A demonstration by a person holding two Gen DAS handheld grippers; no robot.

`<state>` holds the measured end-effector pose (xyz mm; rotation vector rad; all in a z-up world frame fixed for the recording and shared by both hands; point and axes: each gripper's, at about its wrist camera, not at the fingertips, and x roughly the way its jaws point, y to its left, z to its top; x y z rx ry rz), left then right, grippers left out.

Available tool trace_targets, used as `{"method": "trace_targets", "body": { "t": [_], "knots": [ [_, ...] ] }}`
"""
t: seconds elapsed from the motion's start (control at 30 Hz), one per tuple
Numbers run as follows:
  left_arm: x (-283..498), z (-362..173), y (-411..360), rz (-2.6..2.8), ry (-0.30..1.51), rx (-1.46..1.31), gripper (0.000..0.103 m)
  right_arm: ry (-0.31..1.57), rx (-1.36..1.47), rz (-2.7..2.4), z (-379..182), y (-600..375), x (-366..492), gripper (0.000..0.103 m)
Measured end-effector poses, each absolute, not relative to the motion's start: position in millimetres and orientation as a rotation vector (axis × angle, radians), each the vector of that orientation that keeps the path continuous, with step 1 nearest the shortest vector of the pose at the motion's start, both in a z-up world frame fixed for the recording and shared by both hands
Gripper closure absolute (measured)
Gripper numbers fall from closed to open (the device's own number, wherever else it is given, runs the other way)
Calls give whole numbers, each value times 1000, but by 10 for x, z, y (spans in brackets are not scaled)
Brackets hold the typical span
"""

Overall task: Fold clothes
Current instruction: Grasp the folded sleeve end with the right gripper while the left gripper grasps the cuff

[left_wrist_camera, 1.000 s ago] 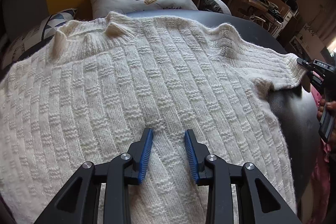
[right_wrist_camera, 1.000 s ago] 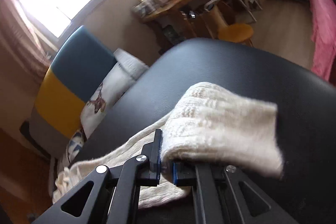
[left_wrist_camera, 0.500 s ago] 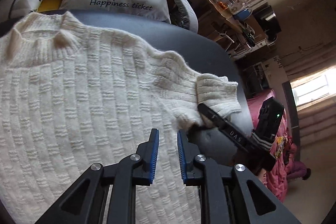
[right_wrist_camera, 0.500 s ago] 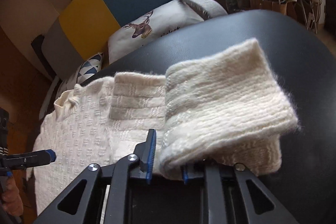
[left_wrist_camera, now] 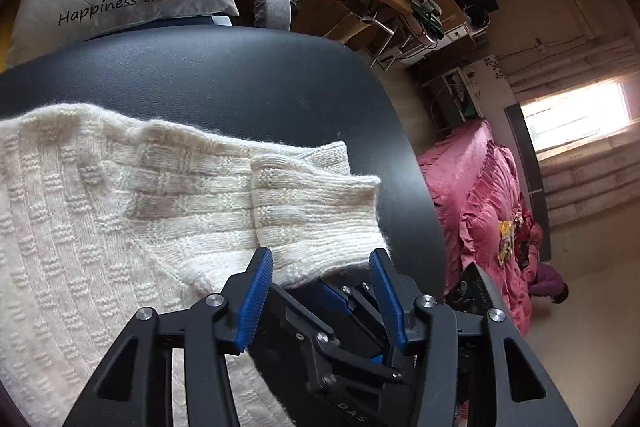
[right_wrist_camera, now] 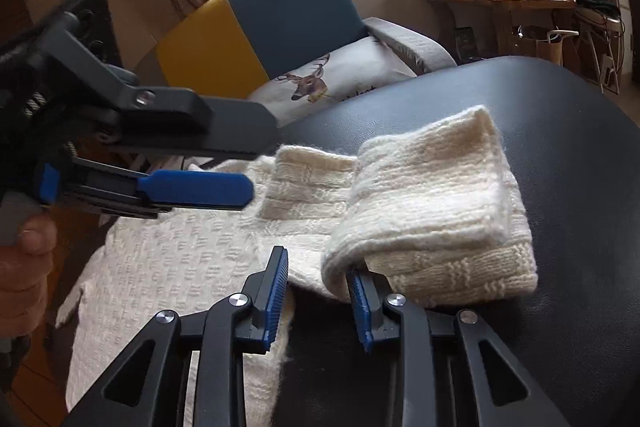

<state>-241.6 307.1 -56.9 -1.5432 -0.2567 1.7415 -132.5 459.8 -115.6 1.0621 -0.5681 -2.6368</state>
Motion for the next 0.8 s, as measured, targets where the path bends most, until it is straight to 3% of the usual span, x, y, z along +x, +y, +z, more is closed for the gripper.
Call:
{"method": "trace_targets", "body": {
  "t": [0.13, 0.27, 0.4, 0.43, 0.5, 0.53, 0.57, 0.63, 0.8],
  "knots": [
    [-2466, -632, 3090, 1748, -196, -1530, 51, -533, 1004, -2637, -1113, 4578, -1414, 72],
    [-2525, -684, 3123, 1726, -160, -1517, 35, -351, 1041, -2611, -1133, 4392, -1489, 72],
    [-2613, -829, 3187, 1767, -134, -1553, 34, -330, 1081, -2593, -1228, 4327, -1518, 72],
    [-2627, -873, 3185, 1786, -134, -1563, 37, -348, 1088, -2595, -1248, 4346, -1518, 72],
    [-2640, -978, 3161, 1817, -139, -1591, 52, -382, 1102, -2605, -1281, 4396, -1505, 72],
    [-2654, -1040, 3143, 1828, -146, -1609, 74, -396, 1113, -2612, -1293, 4427, -1498, 72],
    [-2674, -1105, 3110, 1841, -157, -1628, 85, -411, 1124, -2618, -1305, 4457, -1491, 72],
    [-2683, -1180, 3028, 1864, -189, -1640, 94, -451, 1140, -2630, -1317, 4535, -1444, 72],
    [-2657, -992, 2889, 1938, -284, -1521, 96, -635, 1163, -2665, -1294, 4822, -1212, 72]
  ]
}}
